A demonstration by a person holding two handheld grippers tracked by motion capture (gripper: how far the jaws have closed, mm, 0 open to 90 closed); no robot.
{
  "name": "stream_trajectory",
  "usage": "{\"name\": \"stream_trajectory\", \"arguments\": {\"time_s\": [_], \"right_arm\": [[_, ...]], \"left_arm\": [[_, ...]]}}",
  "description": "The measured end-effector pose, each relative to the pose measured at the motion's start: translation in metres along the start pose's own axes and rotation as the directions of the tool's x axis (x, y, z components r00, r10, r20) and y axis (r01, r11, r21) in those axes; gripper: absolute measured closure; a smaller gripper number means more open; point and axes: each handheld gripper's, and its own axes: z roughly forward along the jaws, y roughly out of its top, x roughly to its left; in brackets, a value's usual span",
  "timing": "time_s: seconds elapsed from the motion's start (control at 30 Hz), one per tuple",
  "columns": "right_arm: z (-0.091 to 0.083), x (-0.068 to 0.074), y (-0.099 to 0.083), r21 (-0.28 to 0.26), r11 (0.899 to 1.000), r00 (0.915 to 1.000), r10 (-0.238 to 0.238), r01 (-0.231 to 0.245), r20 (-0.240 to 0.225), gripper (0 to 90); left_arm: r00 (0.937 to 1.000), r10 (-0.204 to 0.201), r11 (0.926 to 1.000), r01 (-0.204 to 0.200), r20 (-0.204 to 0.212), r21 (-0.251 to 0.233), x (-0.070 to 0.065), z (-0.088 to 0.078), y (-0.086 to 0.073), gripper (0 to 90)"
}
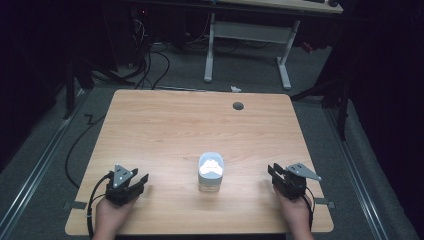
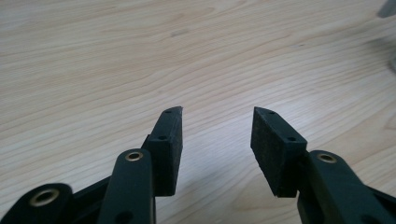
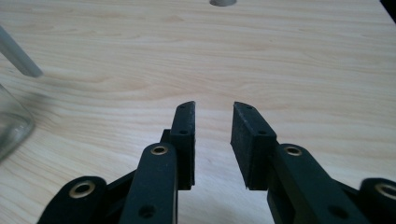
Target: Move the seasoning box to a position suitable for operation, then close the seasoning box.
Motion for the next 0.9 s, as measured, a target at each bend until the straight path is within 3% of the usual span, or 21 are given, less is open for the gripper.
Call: {"name": "stream_trajectory", "arguments": {"time_s": [0.17,0.33,0.4,0.47,0.53,0.67,0.77,0.9], "right_arm": [[-0.008,-0.008,-0.013,0.024,1.000,0.9995,-0.008,0.007,0.031,63.7],[-0.017,-0.008,-0.019,0.017,1.000,0.9988,-0.017,0.016,0.046,58.9],[-0.018,-0.008,-0.021,0.022,1.000,0.9985,-0.021,0.020,0.051,58.2],[-0.018,-0.010,-0.022,0.024,1.000,0.9987,-0.018,0.017,0.048,57.8],[-0.016,-0.010,-0.022,0.027,0.999,0.9992,-0.018,0.018,0.036,57.2],[-0.018,-0.007,-0.023,0.025,0.999,0.9988,-0.040,0.039,0.029,56.2],[-0.019,-0.007,-0.023,0.016,0.999,0.9993,-0.028,0.028,0.025,55.9],[-0.015,-0.006,-0.024,0.032,0.999,0.9991,-0.038,0.037,0.021,55.6]], "left_arm": [[0.9994,-0.011,0.9999,0.011,-0.033,-0.011,0.009,-0.001,0.003,52.9],[0.9993,-0.032,0.9995,0.031,-0.020,-0.002,0.006,0.000,0.000,52.4],[0.9998,-0.020,0.9998,0.020,-0.007,0.005,0.003,-0.001,-0.002,52.4],[1.0000,0.001,0.9999,-0.001,0.002,0.011,-0.001,-0.003,-0.005,52.3],[0.9998,-0.007,0.9998,0.006,0.016,0.017,-0.004,-0.006,-0.005,52.2],[0.9998,-0.016,0.9999,0.016,0.009,0.006,-0.009,-0.007,-0.006,52.2],[0.9999,0.008,0.9997,-0.009,0.008,0.024,-0.009,-0.005,-0.010,52.0],[0.9997,-0.023,0.9996,0.023,0.007,0.019,-0.005,-0.005,-0.008,51.9]]}}
